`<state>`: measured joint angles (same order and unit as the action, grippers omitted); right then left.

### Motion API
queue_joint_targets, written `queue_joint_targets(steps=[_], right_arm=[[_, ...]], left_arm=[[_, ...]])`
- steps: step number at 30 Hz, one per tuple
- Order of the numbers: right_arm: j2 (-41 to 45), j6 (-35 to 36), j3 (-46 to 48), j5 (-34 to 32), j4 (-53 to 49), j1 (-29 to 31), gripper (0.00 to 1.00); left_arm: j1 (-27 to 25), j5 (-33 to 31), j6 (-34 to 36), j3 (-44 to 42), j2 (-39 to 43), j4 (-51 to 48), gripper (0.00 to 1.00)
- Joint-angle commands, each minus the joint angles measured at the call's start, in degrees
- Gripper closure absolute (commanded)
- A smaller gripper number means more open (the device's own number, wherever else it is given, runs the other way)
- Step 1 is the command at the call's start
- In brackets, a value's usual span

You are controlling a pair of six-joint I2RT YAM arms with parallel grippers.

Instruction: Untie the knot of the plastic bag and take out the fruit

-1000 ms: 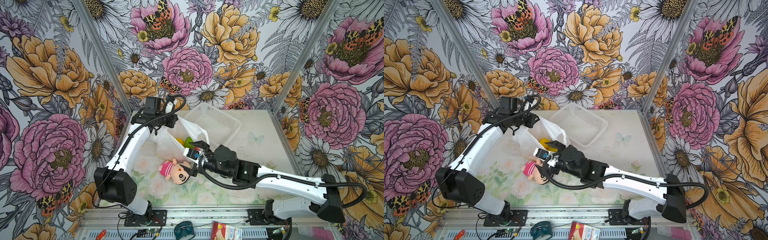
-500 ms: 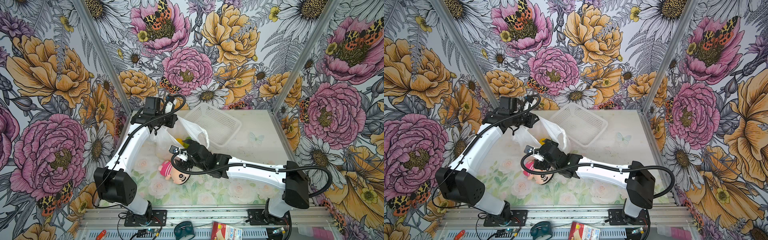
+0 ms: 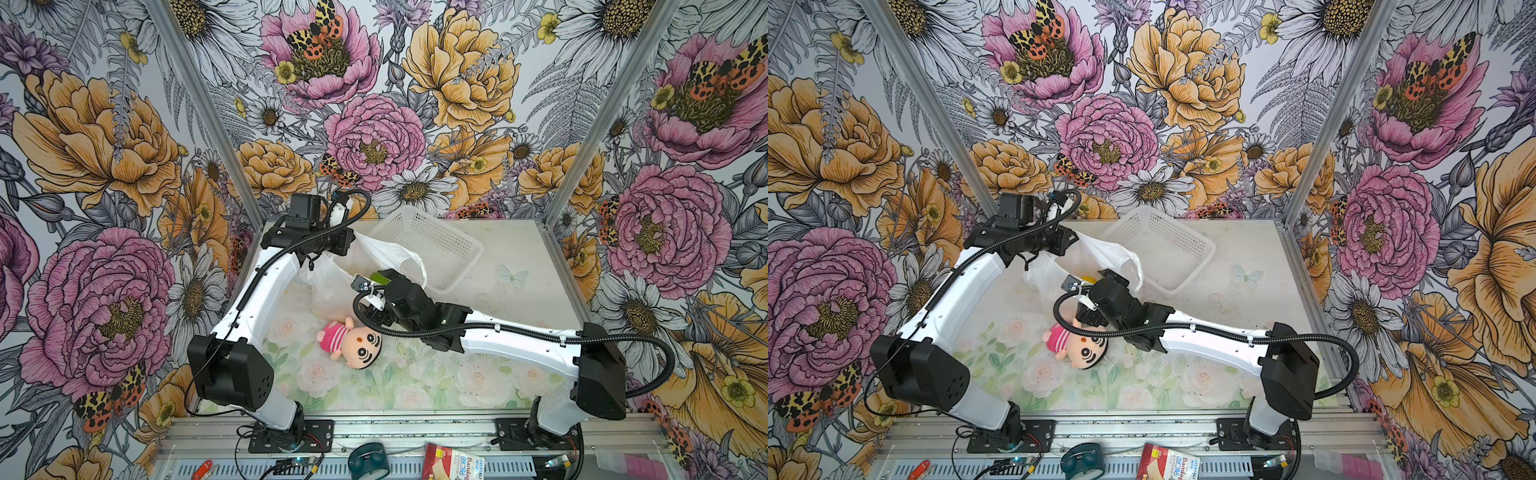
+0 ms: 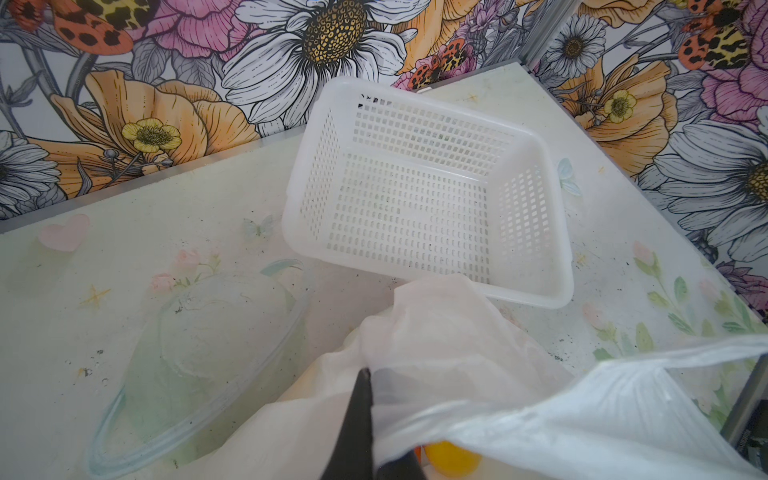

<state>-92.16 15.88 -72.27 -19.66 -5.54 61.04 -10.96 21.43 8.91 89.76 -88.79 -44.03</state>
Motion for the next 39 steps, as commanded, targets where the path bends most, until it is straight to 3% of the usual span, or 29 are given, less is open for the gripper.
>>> queue_joint_targets(steps=[1,4,5,6,8,11,17,27,32,39], right_arm=[[-0.5,-0.3,1.1,3.9,2.6,-1.9,0.12],[-1.7,3.8,3.0,9.4,3.0,-1.9,0.29],[-1.4,4.6,3.8,10.8,3.7,-1.9,0.4],[-1.1,5.0,4.7,11.6,4.3,-2.0,0.59],[-0.2,4.9,5.6,12.7,5.2,-2.3,0.83],[1.6,4.8,7.2,17.0,5.7,-2.7,1.0],[2.2,5.8,8.5,16.1,6.7,-3.1,1.0],[-0.2,5.1,8.8,15.4,8.8,-6.6,1.0],[-2.7,7.9,10.0,17.9,8.9,-8.5,1.0],[-6.5,8.3,11.5,26.2,10.4,-13.3,1.0]], left_arm=[[0.7,0.1,-0.2,-0.3,2.3,1.8,1.0],[0.6,-0.1,0.2,-0.1,2.2,1.8,1.0],[0.5,-0.7,0.7,0.1,2.1,1.8,1.0],[0.4,-1.7,1.6,0.3,1.9,1.8,1.0],[0.3,-4.4,3.8,1.3,0.9,1.8,1.0],[1.1,-7.0,5.2,4.9,-1.4,1.2,1.0],[2.8,-10.8,5.5,16.8,-6.8,-0.8,1.0],[2.8,-14.5,3.5,47.5,-21.6,-10.6,1.0],[2.7,-14.6,1.1,45.8,-22.0,-10.5,1.0],[2.4,-17.3,1.8,33.9,-19.7,-10.4,1.0]])
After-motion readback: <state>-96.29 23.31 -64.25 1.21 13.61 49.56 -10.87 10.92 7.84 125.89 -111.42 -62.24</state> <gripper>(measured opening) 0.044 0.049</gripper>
